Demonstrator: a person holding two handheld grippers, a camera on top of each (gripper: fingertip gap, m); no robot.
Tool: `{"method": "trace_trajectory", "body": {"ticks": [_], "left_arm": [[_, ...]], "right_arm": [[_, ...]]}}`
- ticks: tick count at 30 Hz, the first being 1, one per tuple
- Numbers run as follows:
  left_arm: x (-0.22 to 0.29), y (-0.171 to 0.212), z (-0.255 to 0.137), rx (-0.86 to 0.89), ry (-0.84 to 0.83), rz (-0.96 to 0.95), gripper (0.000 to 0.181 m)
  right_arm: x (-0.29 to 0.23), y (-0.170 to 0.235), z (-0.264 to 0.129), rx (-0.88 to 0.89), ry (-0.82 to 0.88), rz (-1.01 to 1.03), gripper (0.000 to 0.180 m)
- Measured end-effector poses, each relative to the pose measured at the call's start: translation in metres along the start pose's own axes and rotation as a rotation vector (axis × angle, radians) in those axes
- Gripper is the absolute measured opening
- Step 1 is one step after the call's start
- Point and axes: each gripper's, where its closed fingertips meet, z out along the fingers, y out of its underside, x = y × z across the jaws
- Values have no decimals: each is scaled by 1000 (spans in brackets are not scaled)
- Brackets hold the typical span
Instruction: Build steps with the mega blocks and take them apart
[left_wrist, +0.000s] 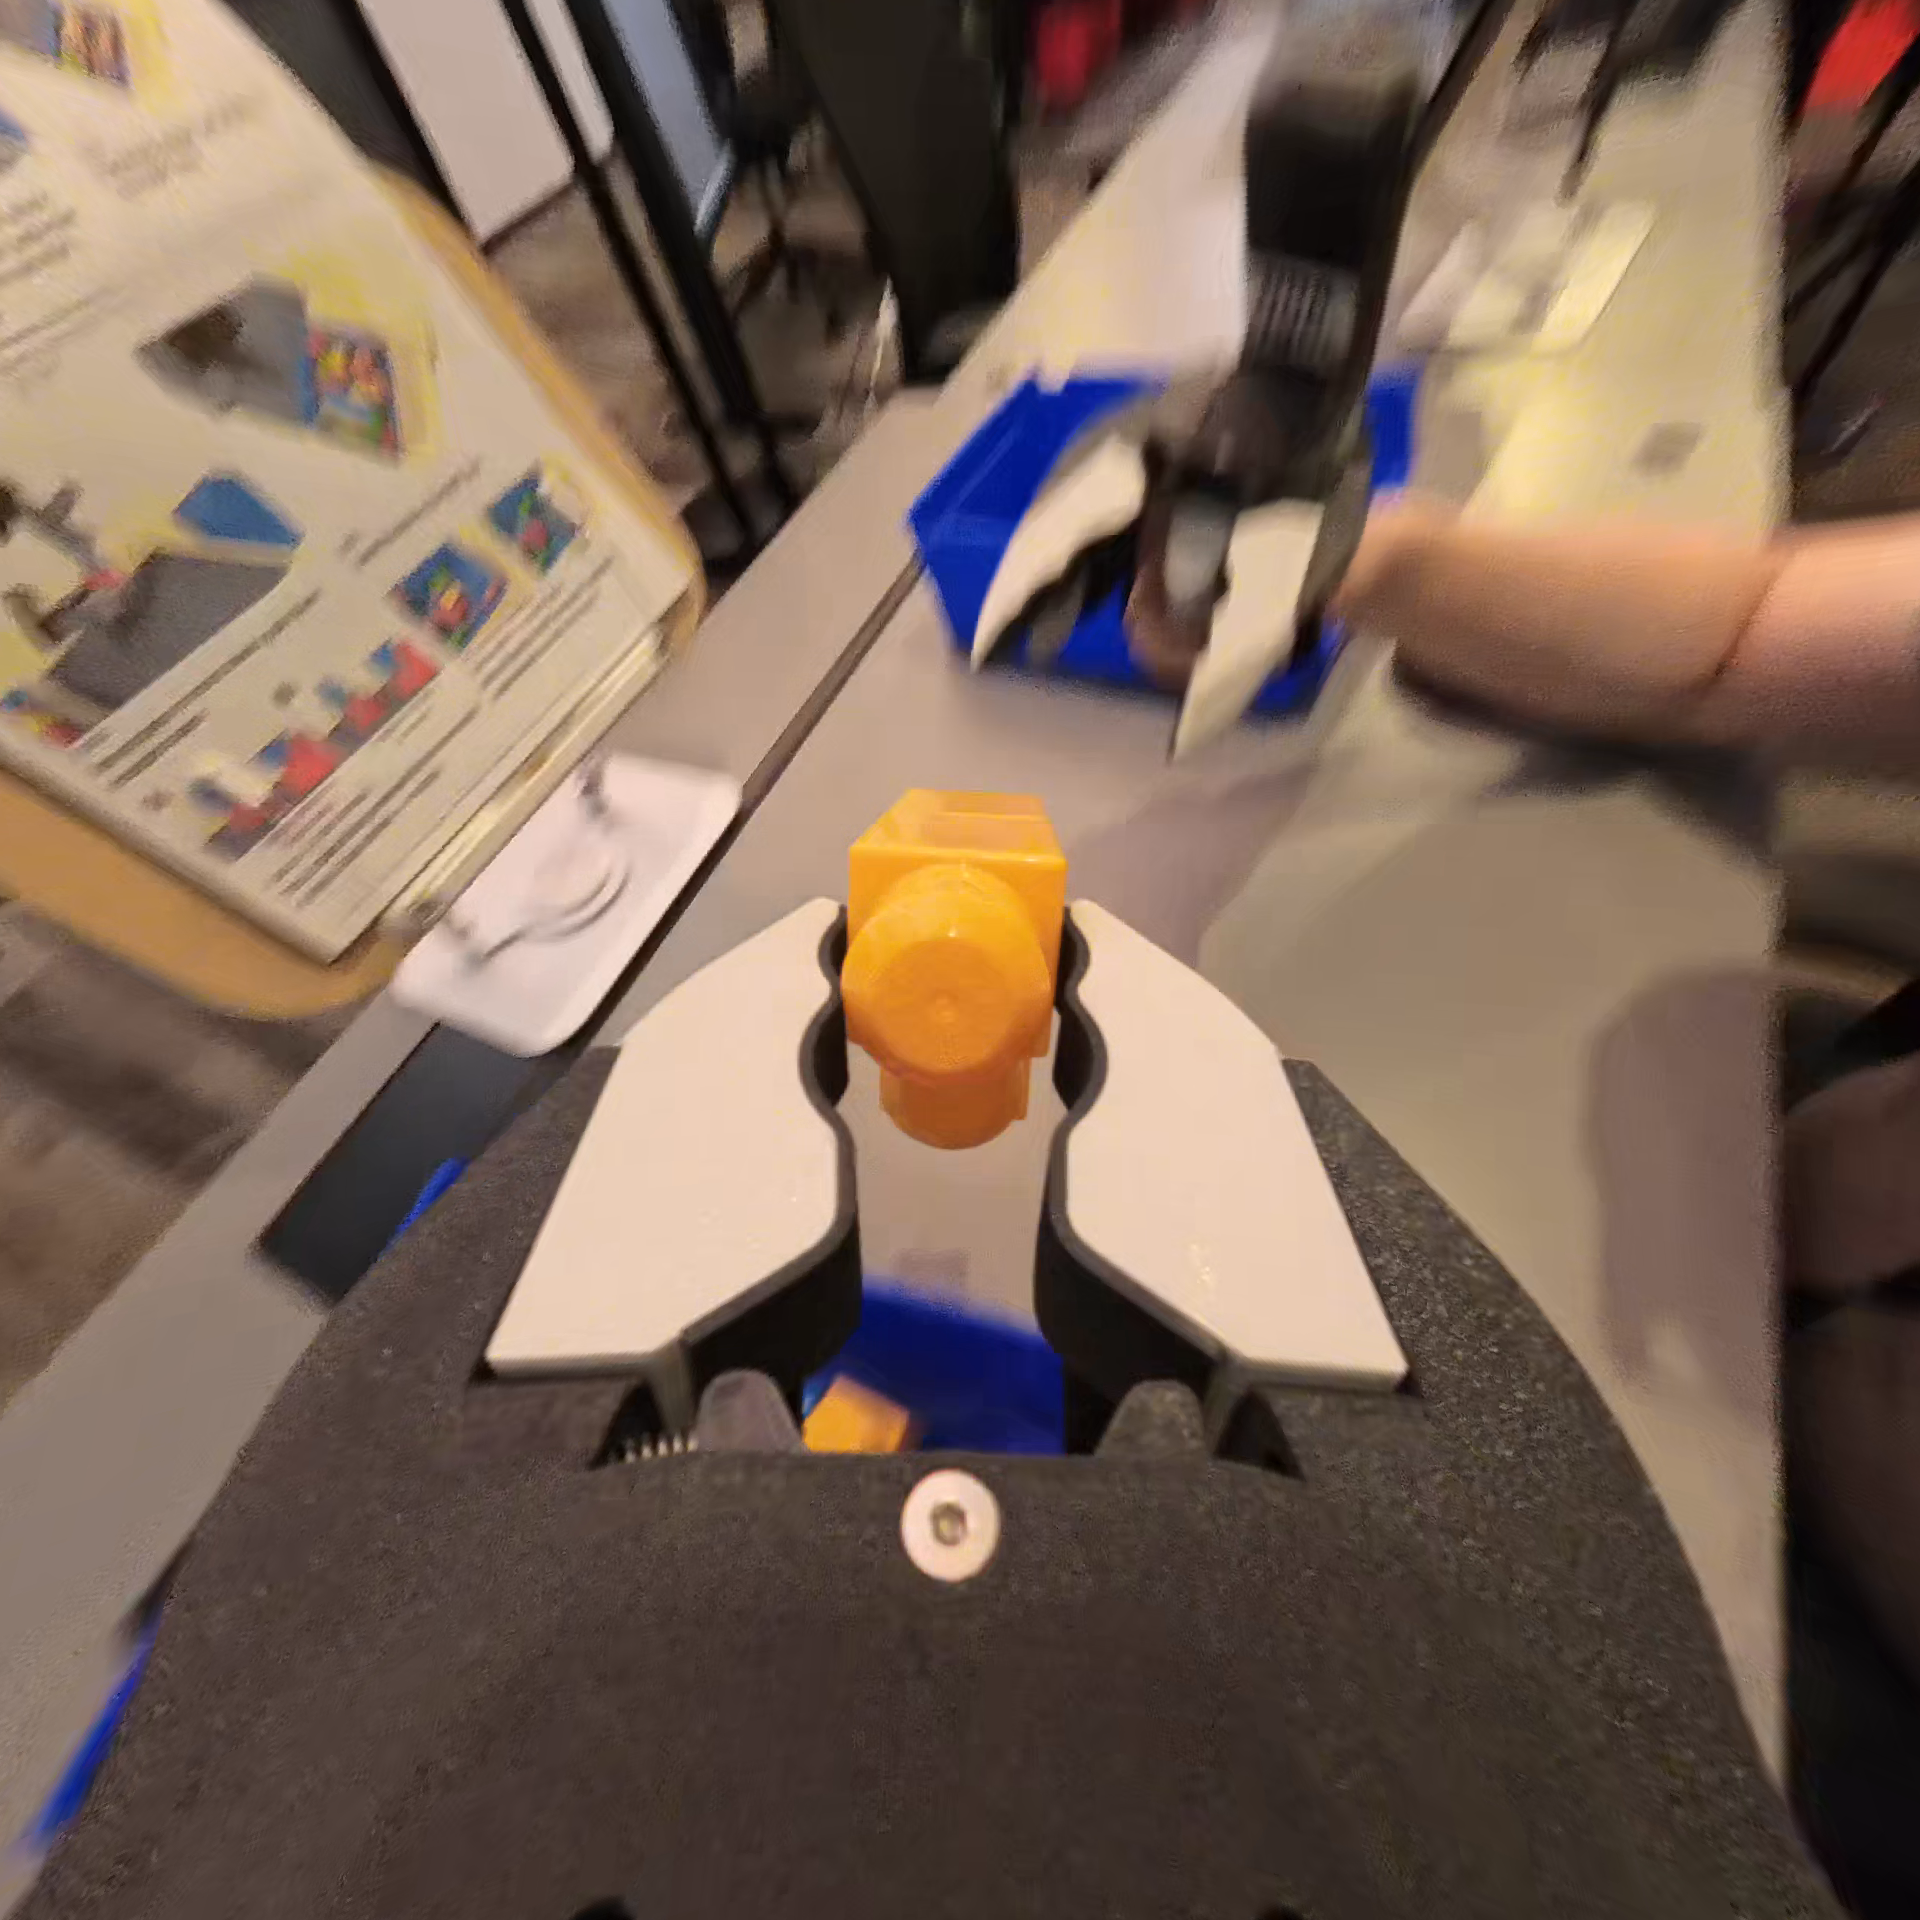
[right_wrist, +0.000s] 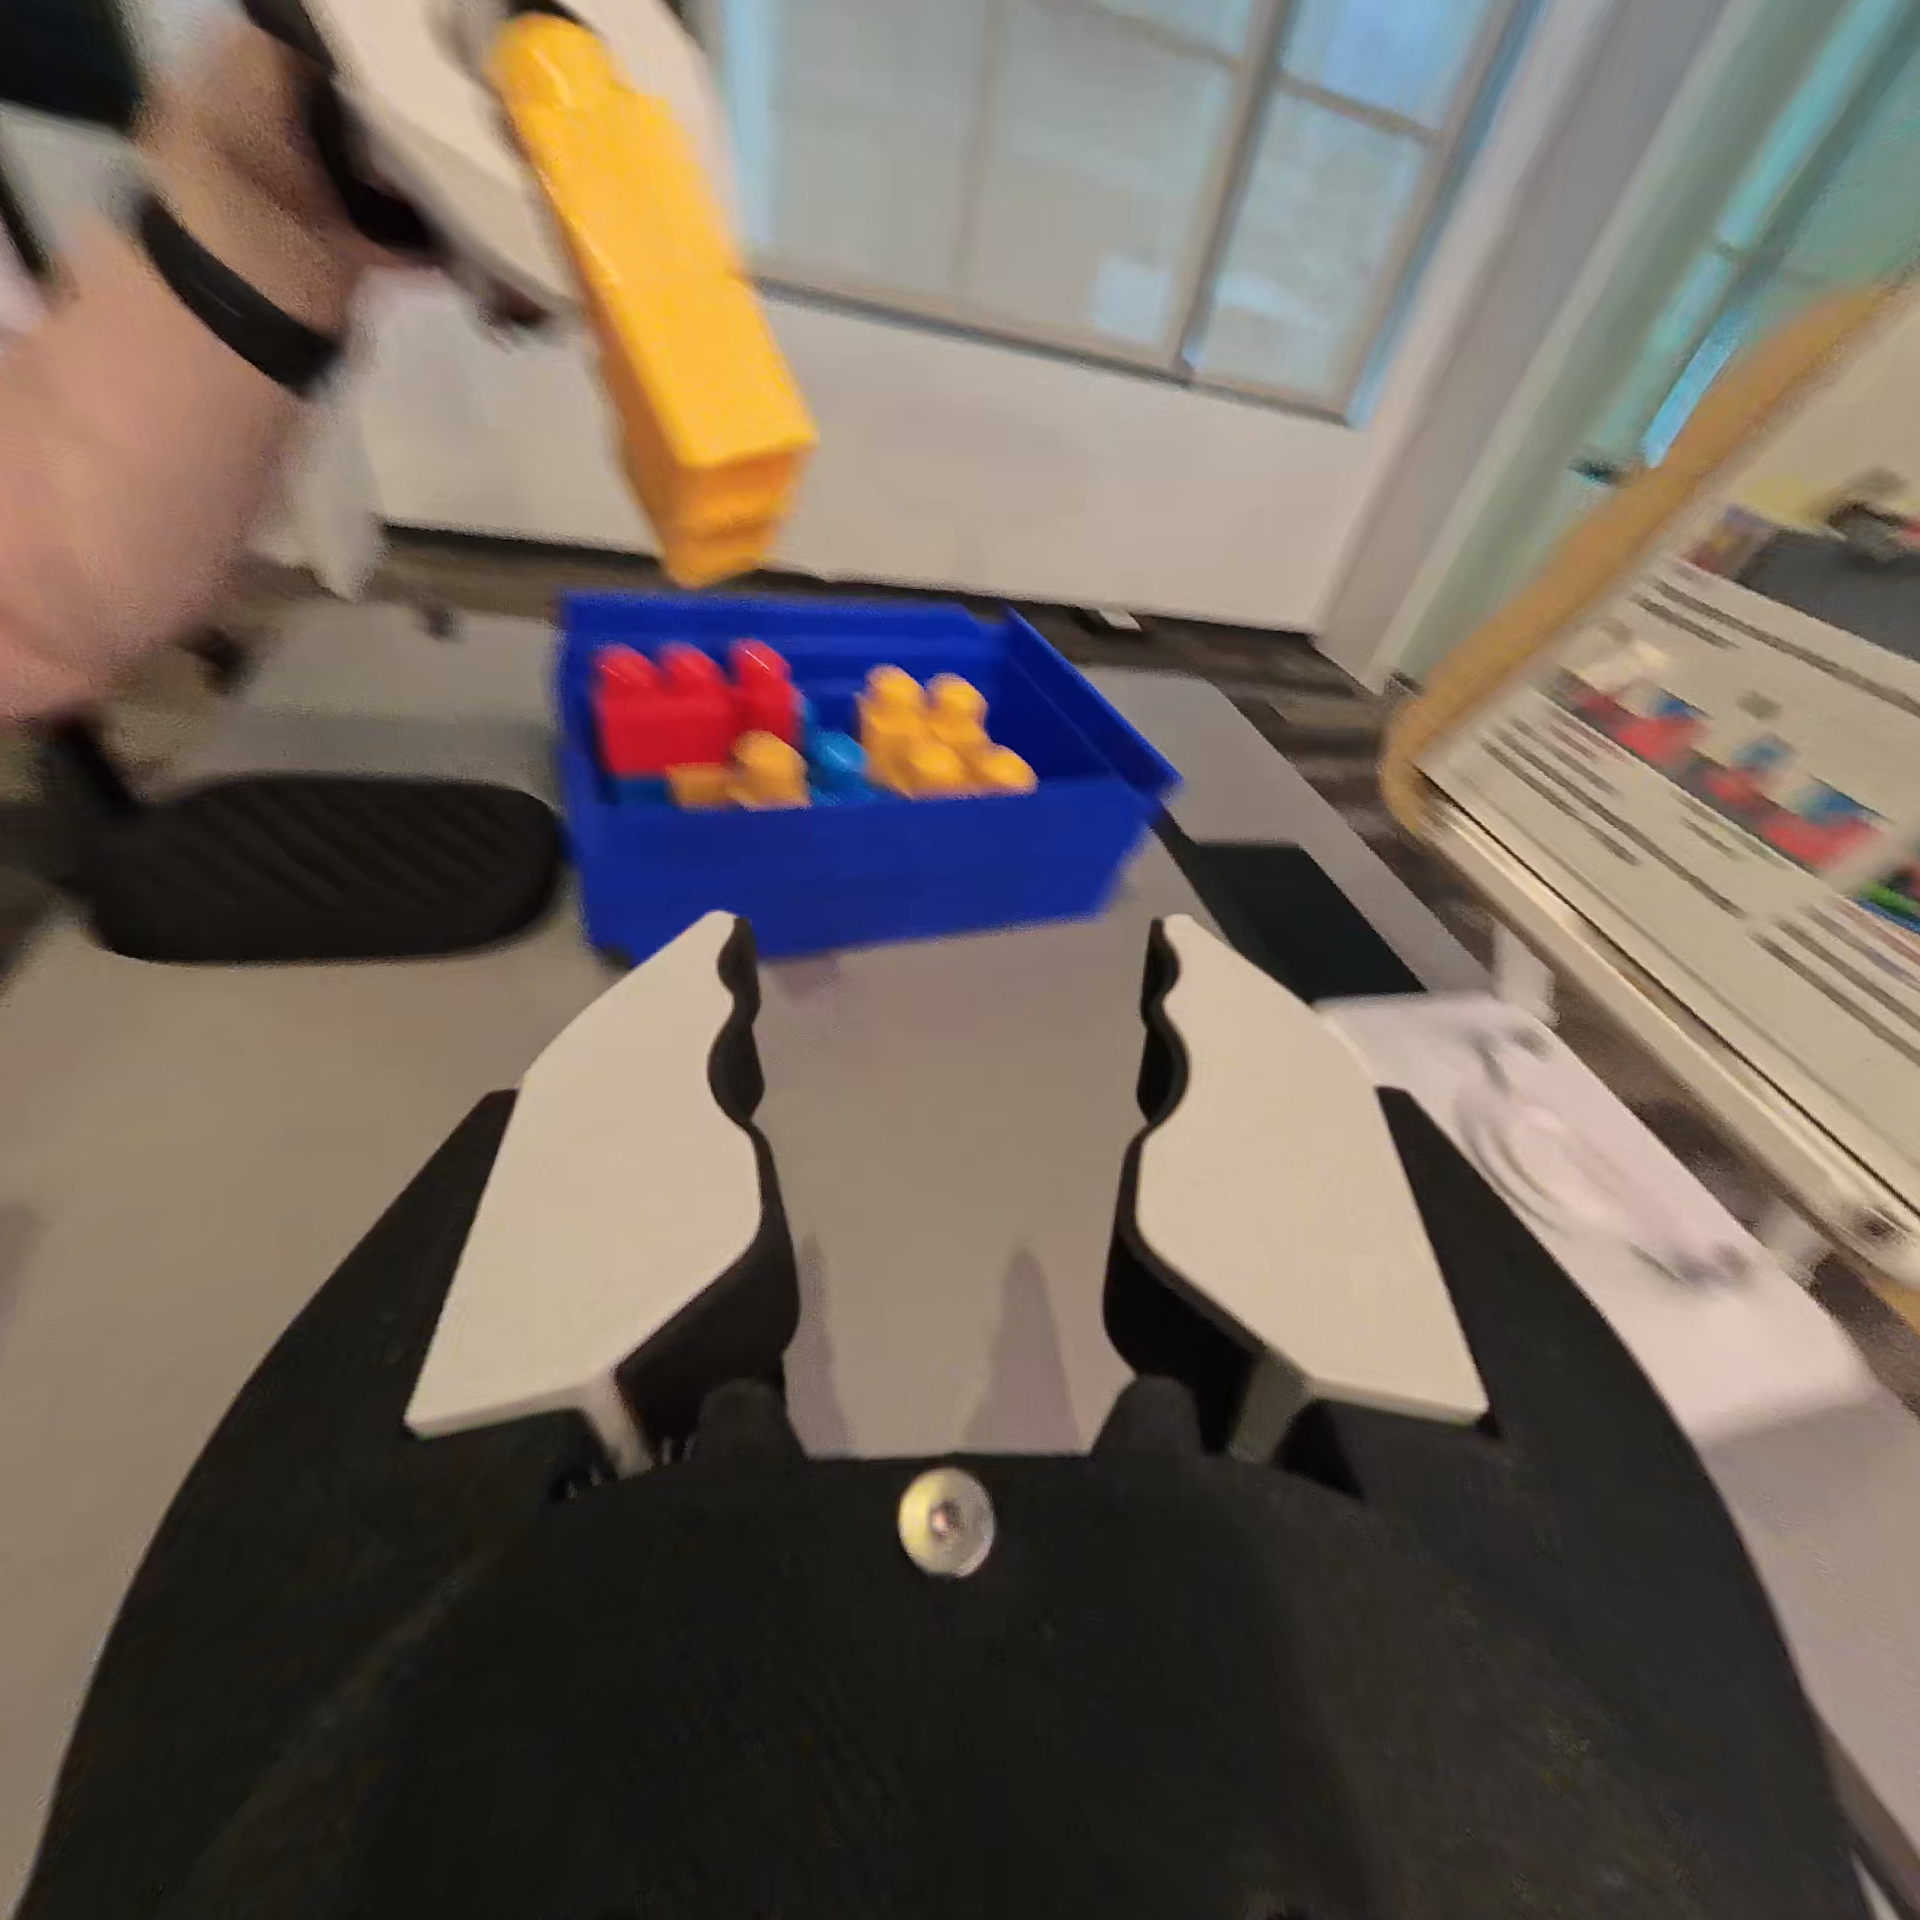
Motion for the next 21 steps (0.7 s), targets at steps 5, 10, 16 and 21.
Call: {"method": "trace_trajectory", "body": {"ticks": [5, 10, 16, 21], "left_arm": [[46, -48, 63, 159, 277, -107, 37], [52, -58, 107, 179, 320, -70, 36], [41, -44, 125, 277, 341, -131, 38], [38, -39, 124, 280, 433, -221, 37]], "right_arm": [[-36, -40, 2, 167, -106, 55, 72], [-20, -50, -22, 229, -111, 123, 41], [-10, -30, -21, 171, -210, 307, 37], [-10, -24, -16, 155, -228, 365, 38]]}}
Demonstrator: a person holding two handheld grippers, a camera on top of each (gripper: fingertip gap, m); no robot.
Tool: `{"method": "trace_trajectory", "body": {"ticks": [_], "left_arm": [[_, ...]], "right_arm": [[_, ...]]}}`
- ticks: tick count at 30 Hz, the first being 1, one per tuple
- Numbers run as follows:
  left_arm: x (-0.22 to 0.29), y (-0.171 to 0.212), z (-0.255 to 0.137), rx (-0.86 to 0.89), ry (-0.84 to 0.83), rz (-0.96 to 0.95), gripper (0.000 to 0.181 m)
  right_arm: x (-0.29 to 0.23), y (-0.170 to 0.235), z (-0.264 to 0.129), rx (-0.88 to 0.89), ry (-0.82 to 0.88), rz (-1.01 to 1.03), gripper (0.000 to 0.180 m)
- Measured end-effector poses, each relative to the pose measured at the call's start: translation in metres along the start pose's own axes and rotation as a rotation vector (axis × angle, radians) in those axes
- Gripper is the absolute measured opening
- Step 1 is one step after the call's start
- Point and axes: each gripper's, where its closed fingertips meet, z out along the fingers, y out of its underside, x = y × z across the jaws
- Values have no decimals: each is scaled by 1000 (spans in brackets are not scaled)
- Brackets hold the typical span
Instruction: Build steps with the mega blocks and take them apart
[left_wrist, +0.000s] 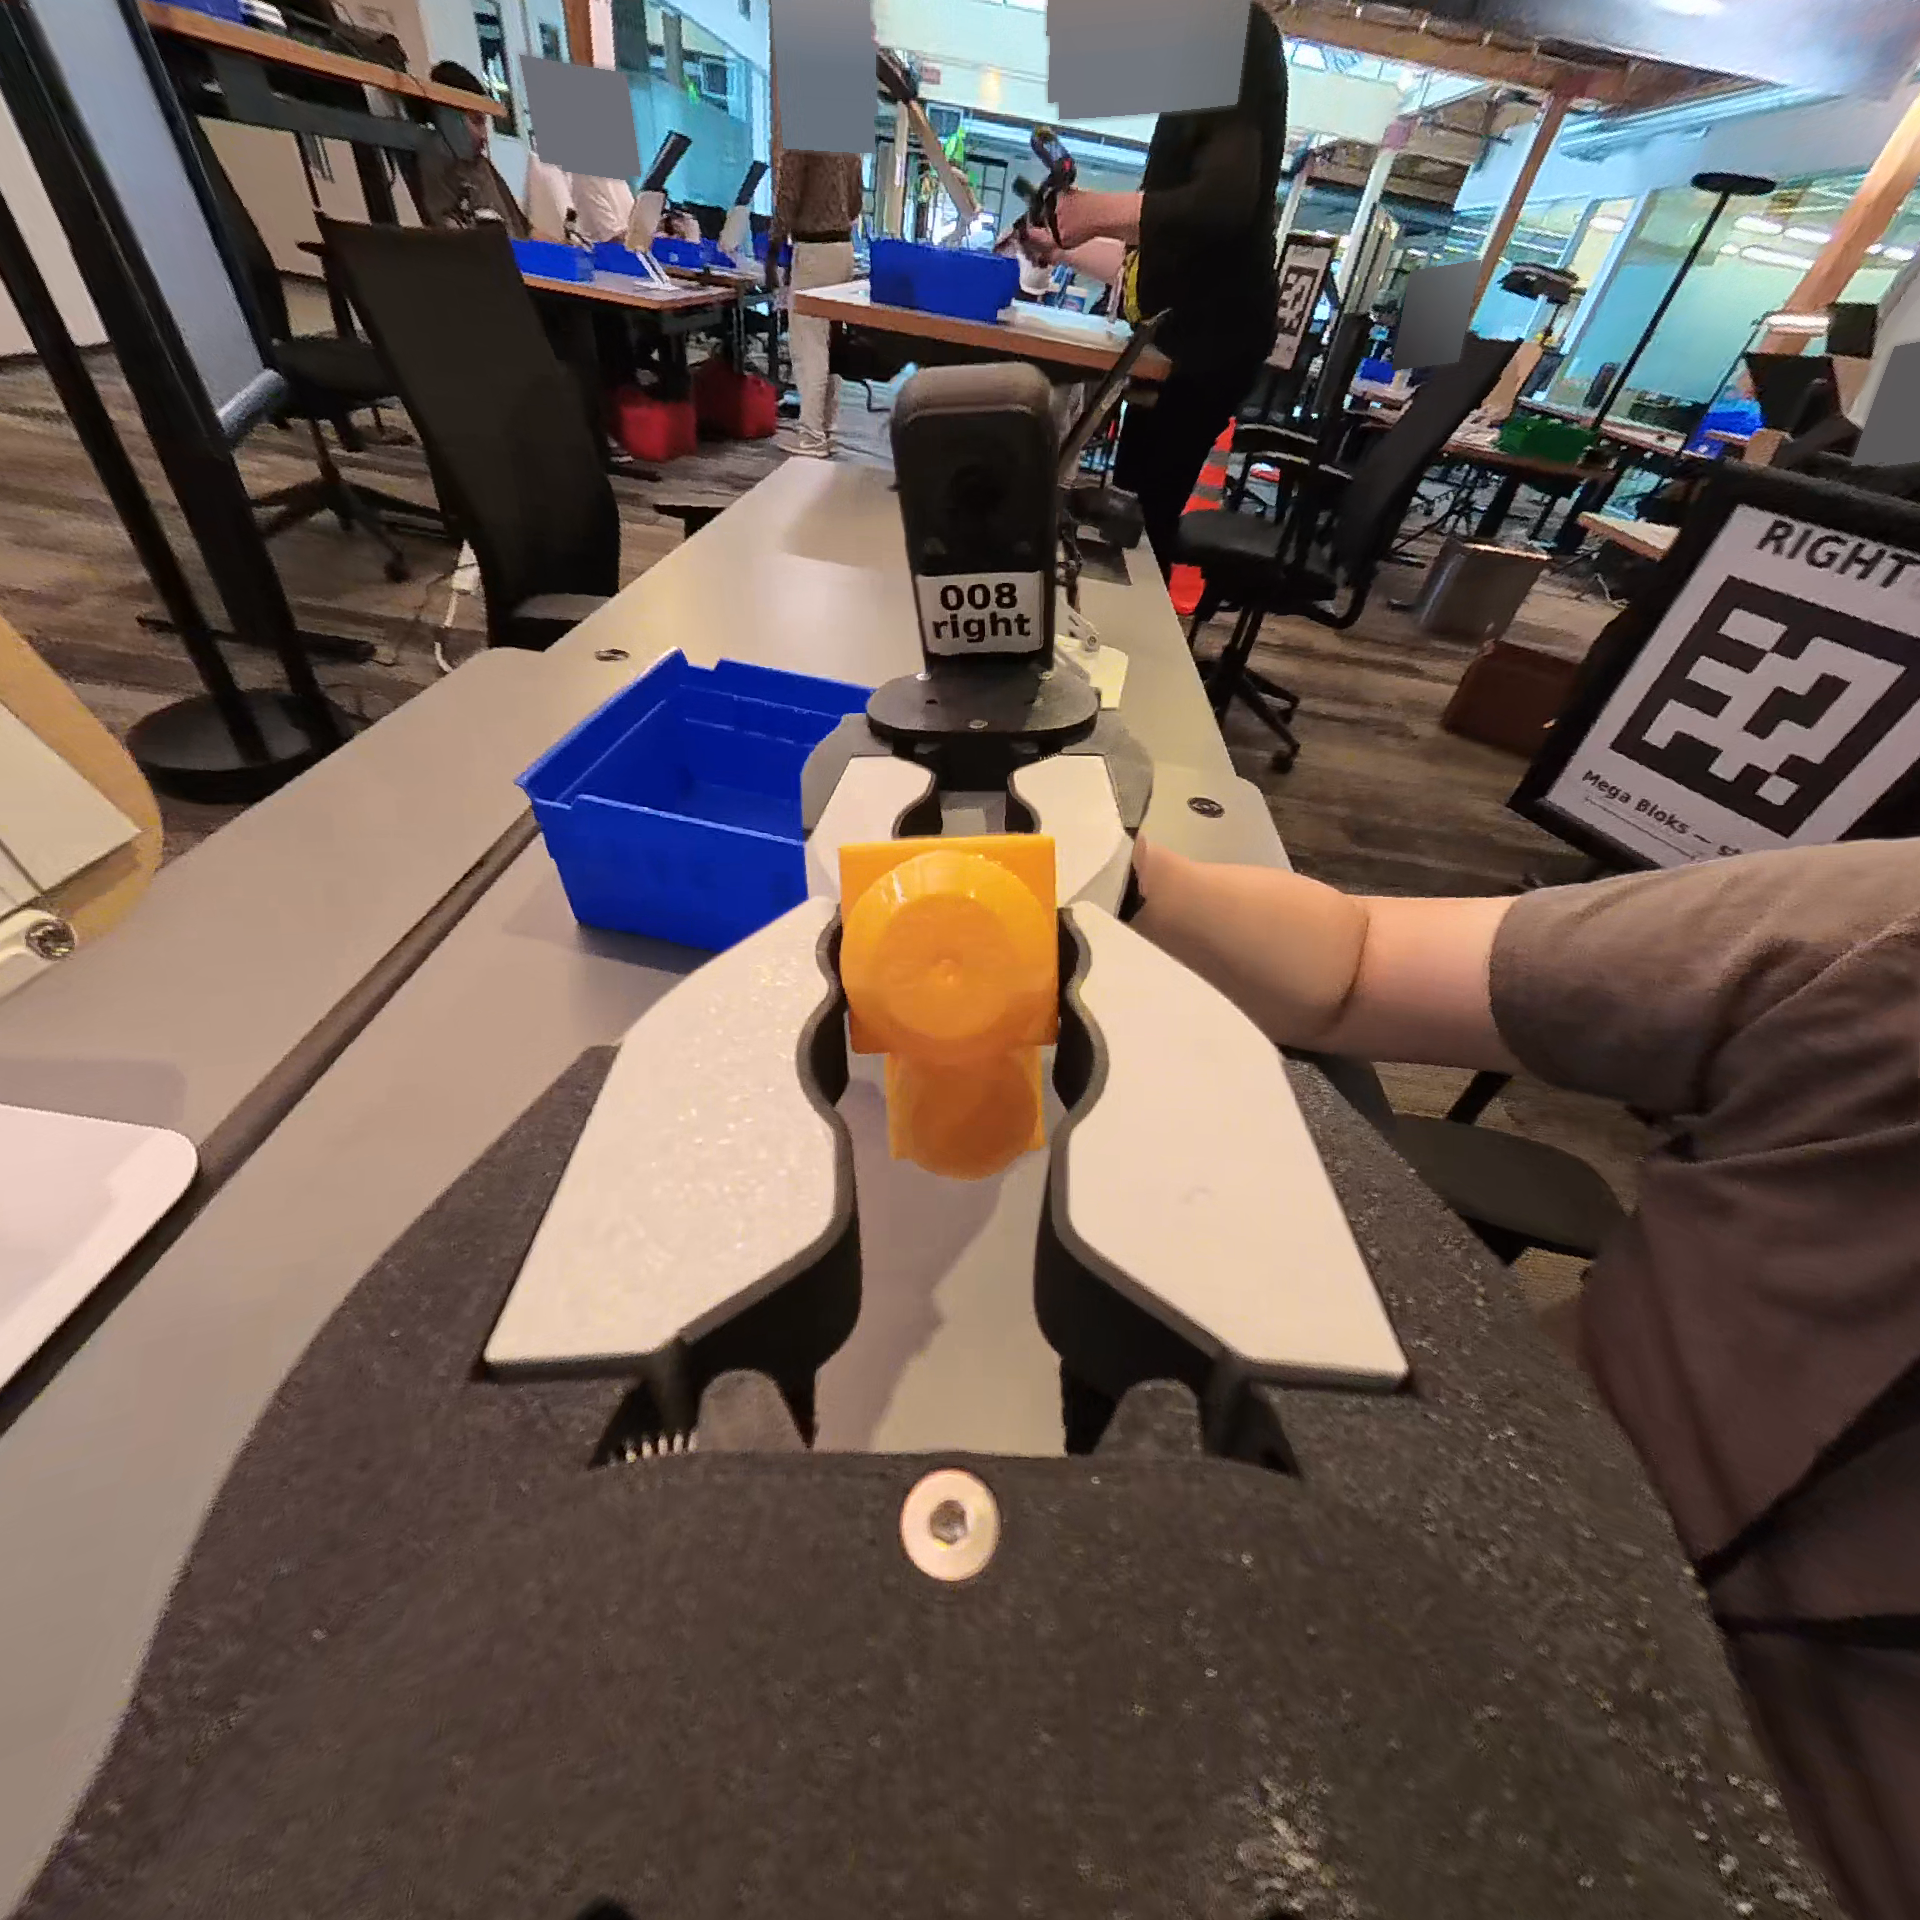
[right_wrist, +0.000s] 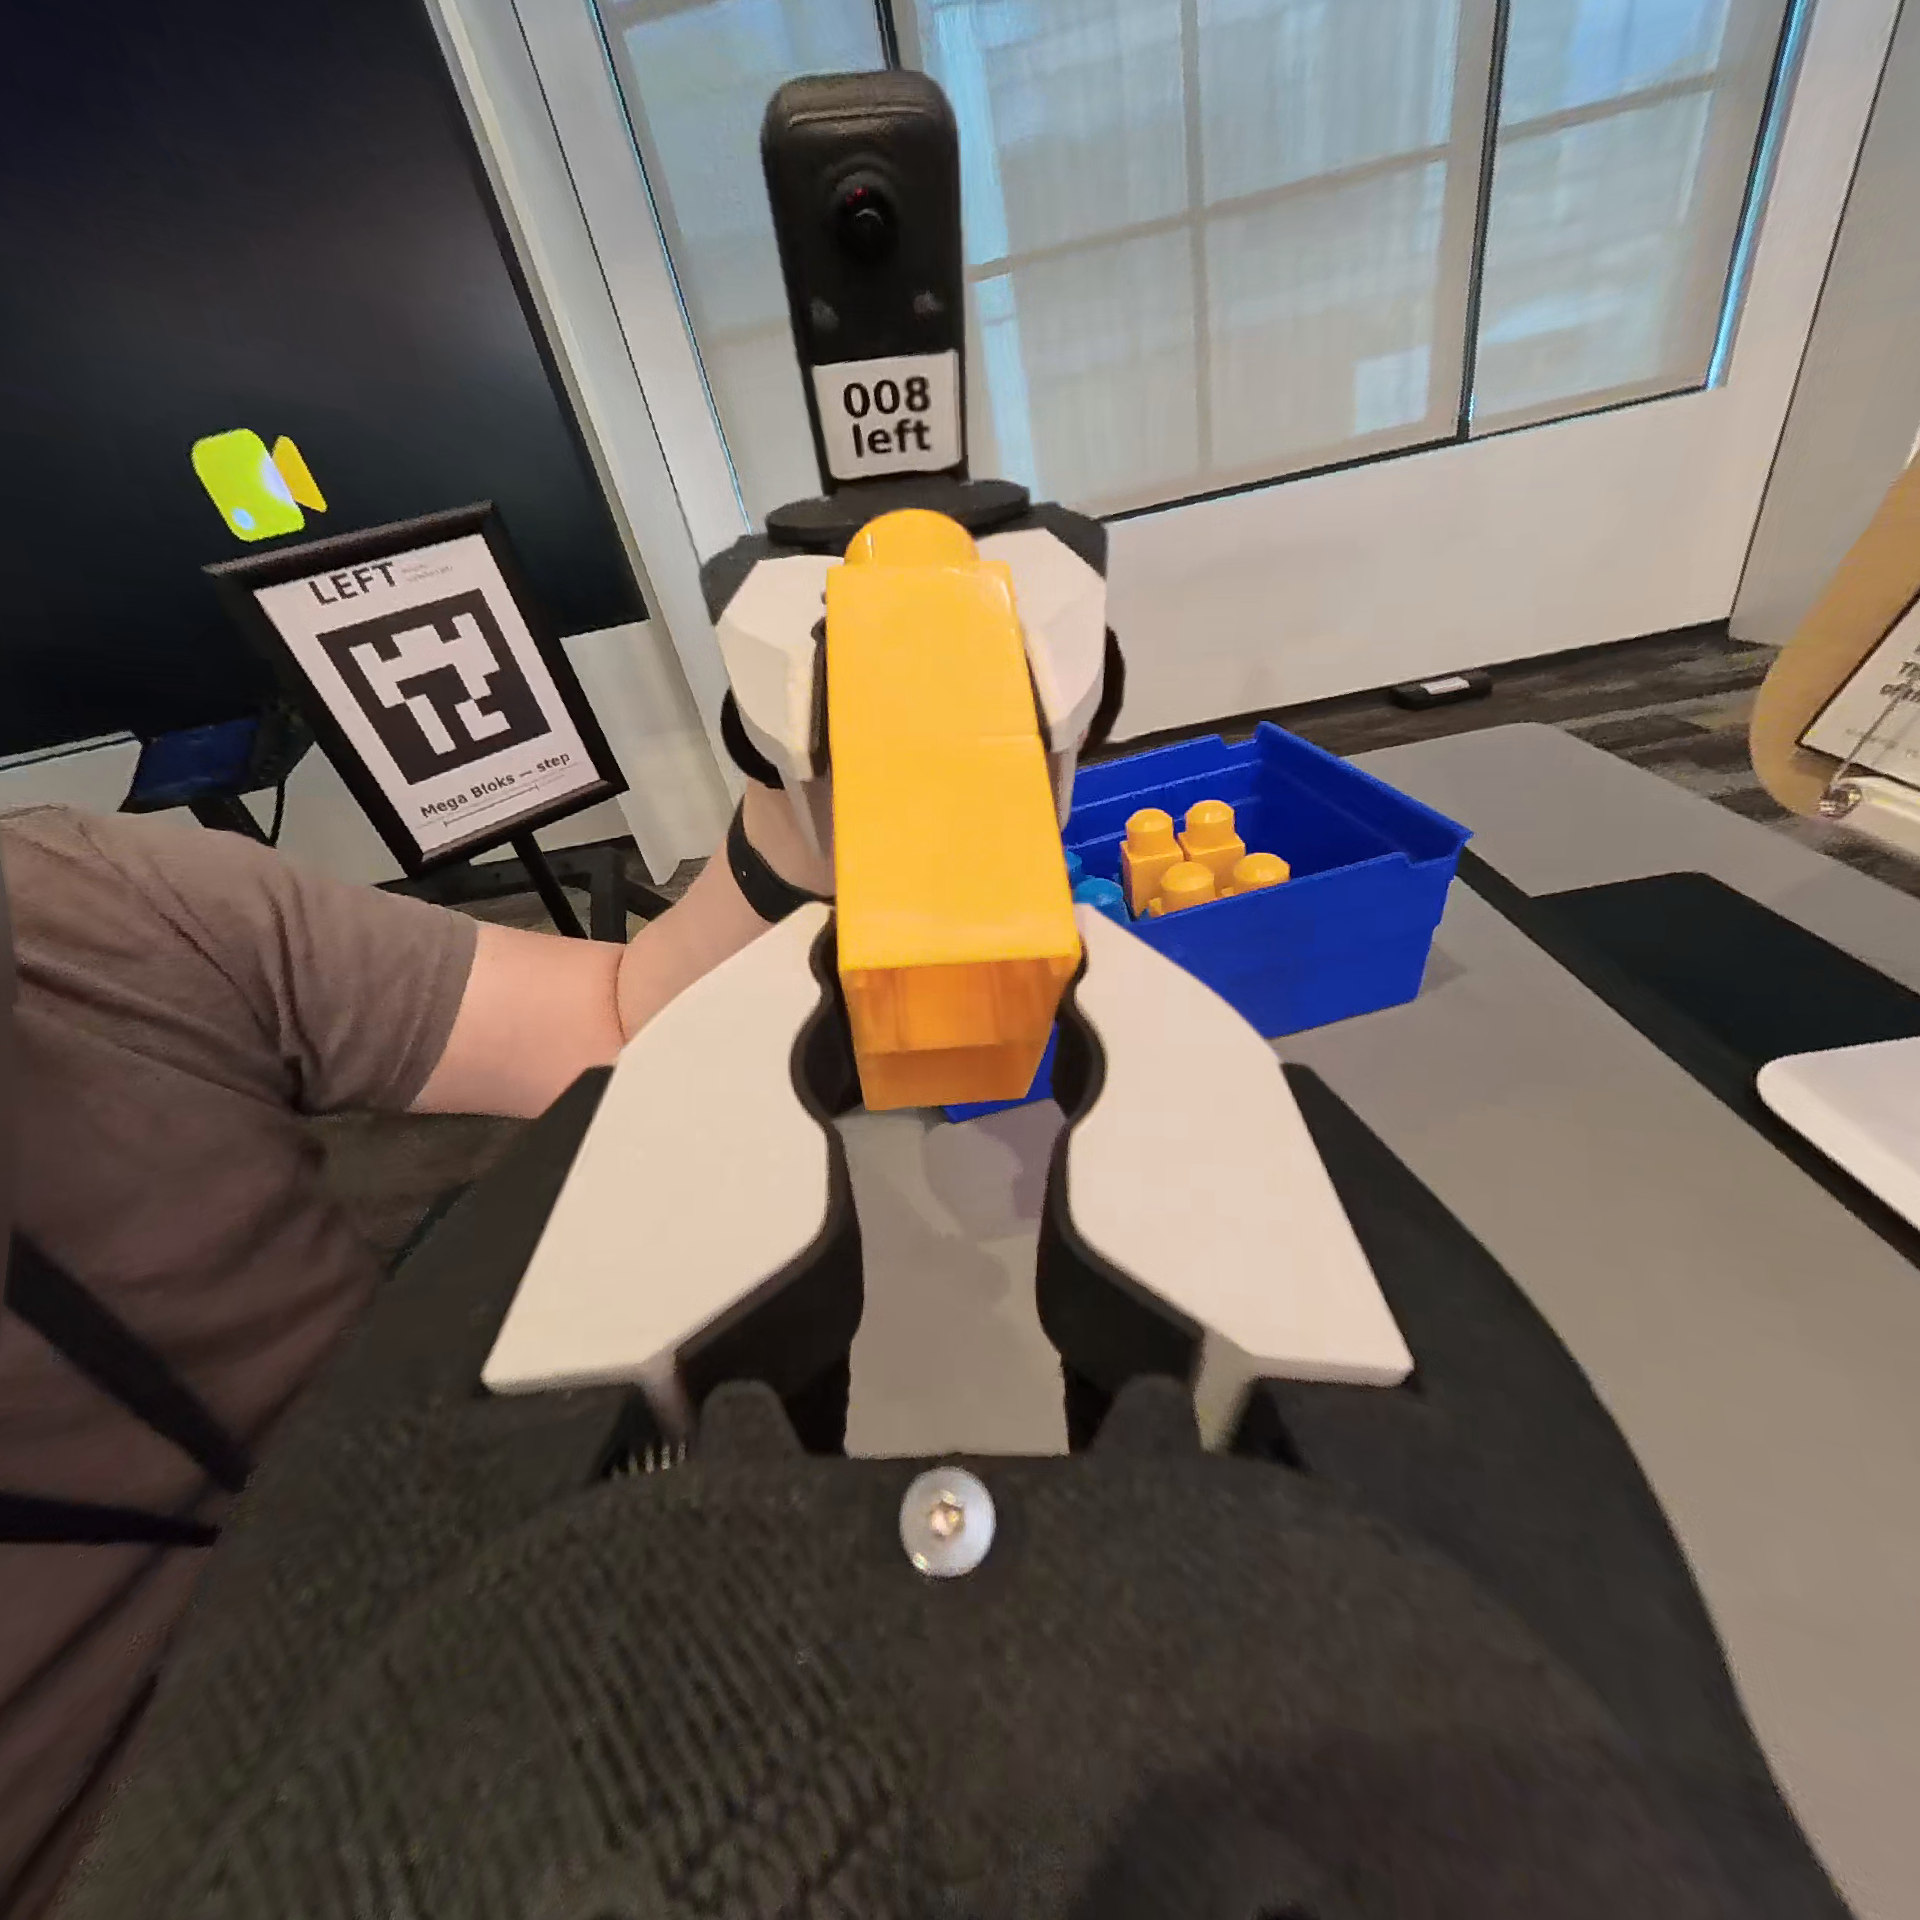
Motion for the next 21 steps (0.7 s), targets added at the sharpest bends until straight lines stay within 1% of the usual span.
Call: {"method": "trace_trajectory", "body": {"ticks": [1, 2, 3, 5, 7, 8, 10, 12, 13, 14, 16, 17, 18, 21], "left_arm": [[1, -1, -1, -1, 12, -10, 37], [1, -8, -5, 33, 22, -25, 37], [1, -23, -15, 122, 24, -43, 36], [-1, -50, -48, 282, 26, -76, 37], [-9, -56, -75, 301, -57, -32, 37], [-11, -53, -82, 274, -100, -5, 37], [-8, -49, -88, 223, -128, 17, 37], [-1, -48, -84, 210, -107, 7, 37], [2, -47, -80, 202, -90, -6, 37], [4, -44, -75, 190, -72, -20, 37], [6, -37, -64, 156, -36, -36, 37], [6, -33, -59, 137, -29, -44, 37], [5, -30, -54, 121, -27, -53, 37], [7, -22, -41, 95, -2, -74, 37]], "right_arm": [[0, 0, 0, 1, 4, -2, 38], [0, -1, -1, 0, 1, 0, 38], [2, -1, -3, -6, 7, 0, 37], [13, -1, -12, -16, 64, -8, 38], [20, -13, -28, -12, 112, -10, 38], [22, -27, -42, 6, 156, -31, 38], [29, -52, -87, 10, 296, -45, 38], [54, -62, -150, -2, 555, -24, 38], [70, -57, -185, -30, 702, 15, 38], [88, -43, -221, -79, 844, 82, 38], [120, -2, -285, -167, 1078, 262, 38], [133, 23, -306, -202, 1126, 376, 37], [143, 49, -316, -234, 1123, 488, 37], [164, 115, -315, -281, 996, 758, 38]]}}
